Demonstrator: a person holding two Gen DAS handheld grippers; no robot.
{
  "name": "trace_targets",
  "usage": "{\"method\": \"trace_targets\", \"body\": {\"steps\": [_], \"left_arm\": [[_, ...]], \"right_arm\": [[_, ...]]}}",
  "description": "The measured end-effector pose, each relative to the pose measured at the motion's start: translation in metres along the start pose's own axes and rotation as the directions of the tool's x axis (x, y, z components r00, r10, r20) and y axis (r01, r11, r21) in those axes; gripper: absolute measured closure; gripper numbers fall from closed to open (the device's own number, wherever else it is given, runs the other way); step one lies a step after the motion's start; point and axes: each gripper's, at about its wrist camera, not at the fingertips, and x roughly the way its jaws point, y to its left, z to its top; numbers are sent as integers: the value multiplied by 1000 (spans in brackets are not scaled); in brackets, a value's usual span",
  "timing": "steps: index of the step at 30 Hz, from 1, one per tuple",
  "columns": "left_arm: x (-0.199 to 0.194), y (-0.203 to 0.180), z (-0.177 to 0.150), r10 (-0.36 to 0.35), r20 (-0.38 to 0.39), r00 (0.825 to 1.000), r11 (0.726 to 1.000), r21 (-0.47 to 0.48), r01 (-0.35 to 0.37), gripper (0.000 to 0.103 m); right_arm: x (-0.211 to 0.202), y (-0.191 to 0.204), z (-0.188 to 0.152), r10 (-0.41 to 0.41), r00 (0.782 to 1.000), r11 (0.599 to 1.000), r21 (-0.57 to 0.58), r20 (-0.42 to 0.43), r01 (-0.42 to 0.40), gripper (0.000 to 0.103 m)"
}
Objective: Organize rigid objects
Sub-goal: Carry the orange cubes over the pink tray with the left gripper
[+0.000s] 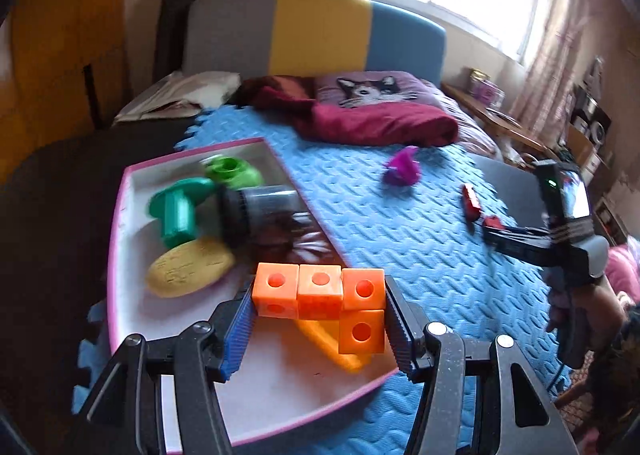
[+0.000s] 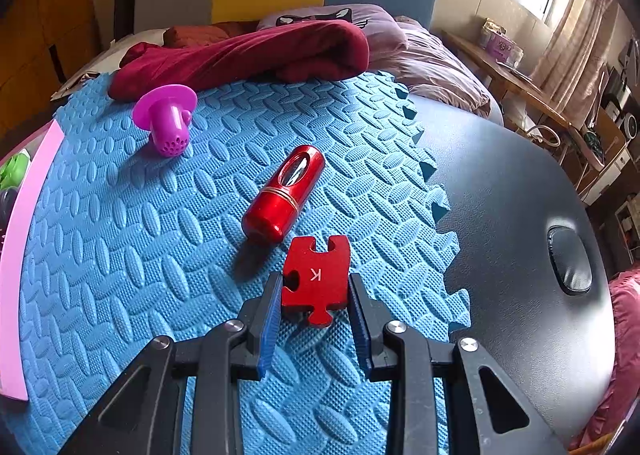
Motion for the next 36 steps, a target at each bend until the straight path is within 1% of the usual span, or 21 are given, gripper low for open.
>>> {"method": "trace_targets", "body": {"steps": [3,6,8,10,15,23,26,29,32,34,36], "left_arm": [[-4,29,-2,46,-4,999,998,-53,-46,43],[-6,57,-9,82,-26,996,990,-112,-85,43],[-5,70,-15,98,-43,994,985,-139,-103,43],[-3,78,-20,95,-65,993,981,-164,-104,43],[9,77,-27,67,-110,992,979,-182,-87,43],[34,78,-21,46,-154,987,977,-198,-76,43],[42,78,-17,61,-155,986,976,-196,-91,43],[49,80,-13,96,-146,985,974,-188,-123,43],[53,81,-11,101,-145,984,974,-187,-127,43],[52,82,-10,90,-141,986,974,-193,-117,40],[51,82,-11,99,-138,985,974,-189,-124,40]], "right_arm": [[0,0,0,1,1000,1000,0,1,-1,72],[0,0,0,-2,1000,1000,-4,2,2,72],[-1,1,0,-7,1000,1000,-10,3,7,72],[-1,1,0,-6,1000,1000,-9,3,6,72],[-1,1,0,-5,1000,1000,-7,0,5,72],[-1,0,-1,-6,1000,1000,-8,0,6,72],[-1,1,-1,-6,1000,1000,-8,1,6,72],[-2,1,-1,-7,1000,1000,-11,1,7,72],[-2,1,-1,-8,1000,1000,-12,2,8,72],[-2,1,-1,-9,1000,1000,-12,2,9,72],[-2,1,-1,-10,1000,1000,-15,2,10,72]]}}
